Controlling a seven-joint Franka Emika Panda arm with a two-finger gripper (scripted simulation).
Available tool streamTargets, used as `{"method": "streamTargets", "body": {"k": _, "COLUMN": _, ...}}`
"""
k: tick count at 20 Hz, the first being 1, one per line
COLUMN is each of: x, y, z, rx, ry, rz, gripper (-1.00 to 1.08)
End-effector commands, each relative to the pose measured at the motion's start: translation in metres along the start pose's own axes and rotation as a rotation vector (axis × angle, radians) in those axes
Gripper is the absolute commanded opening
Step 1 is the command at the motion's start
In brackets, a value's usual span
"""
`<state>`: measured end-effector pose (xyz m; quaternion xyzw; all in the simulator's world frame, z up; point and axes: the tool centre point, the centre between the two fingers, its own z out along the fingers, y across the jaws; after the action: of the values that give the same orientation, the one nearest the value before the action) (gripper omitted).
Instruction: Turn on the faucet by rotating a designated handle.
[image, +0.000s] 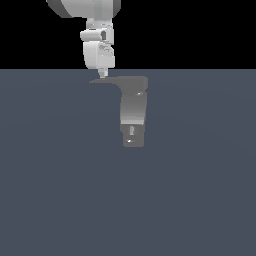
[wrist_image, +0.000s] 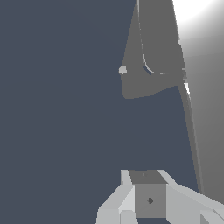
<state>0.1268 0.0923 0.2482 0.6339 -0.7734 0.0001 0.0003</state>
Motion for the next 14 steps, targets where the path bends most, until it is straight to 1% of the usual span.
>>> {"method": "streamTargets", "body": {"k": 1, "x": 0.0, "y": 0.006, "z": 0.0, "rx": 0.0, "ry": 0.0, "rz": 0.0, "gripper": -1.0}}
{"method": "streamTargets", "body": {"k": 14, "x": -0.002, "y": 0.04, "z": 0.0, "rx": 0.0, "ry": 0.0, "rz": 0.0, "gripper": -1.0}}
